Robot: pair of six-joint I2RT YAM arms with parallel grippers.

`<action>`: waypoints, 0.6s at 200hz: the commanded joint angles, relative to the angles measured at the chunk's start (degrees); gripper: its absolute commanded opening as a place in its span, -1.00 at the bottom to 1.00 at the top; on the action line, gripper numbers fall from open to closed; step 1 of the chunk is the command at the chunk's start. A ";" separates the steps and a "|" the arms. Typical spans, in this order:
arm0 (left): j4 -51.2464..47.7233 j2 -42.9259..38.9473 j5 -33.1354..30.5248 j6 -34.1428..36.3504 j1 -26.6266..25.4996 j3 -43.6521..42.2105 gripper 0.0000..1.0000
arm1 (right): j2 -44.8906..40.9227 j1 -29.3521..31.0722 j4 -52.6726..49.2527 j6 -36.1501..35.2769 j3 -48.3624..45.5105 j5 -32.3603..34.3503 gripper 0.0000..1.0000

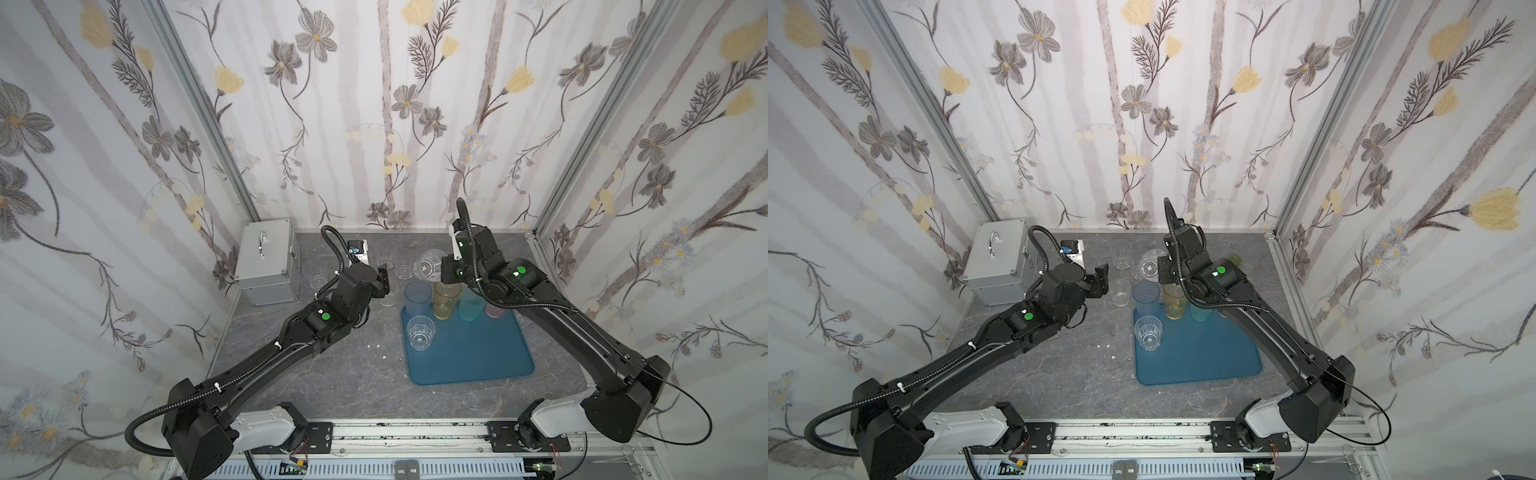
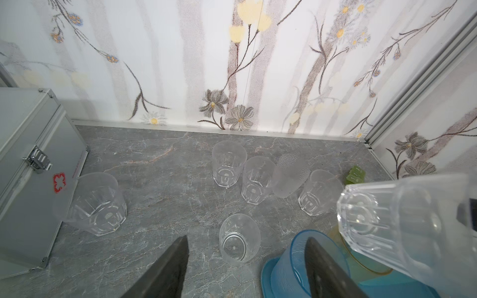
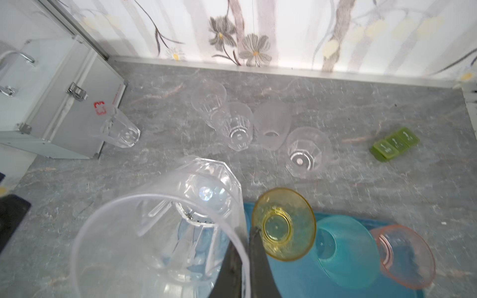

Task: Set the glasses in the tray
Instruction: 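Move the clear cup over the tray with the right gripper while the left withdraws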

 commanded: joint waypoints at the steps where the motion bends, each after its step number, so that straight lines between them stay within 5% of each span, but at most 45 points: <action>1: 6.13 -1.67 -1.05 -0.16 -0.23 -4.05 0.47 | -3.35 -1.78 -4.71 -1.57 -2.59 -2.95 -1.00; 76: 15.89 -0.08 -1.76 -0.82 -2.43 -11.02 0.51 | -9.16 -4.85 -16.57 -3.50 -9.47 -3.44 -1.00; 120: 18.02 2.30 -0.30 -3.14 -3.06 -12.17 0.61 | -9.25 -4.69 -14.93 -2.14 -15.32 -3.70 -1.00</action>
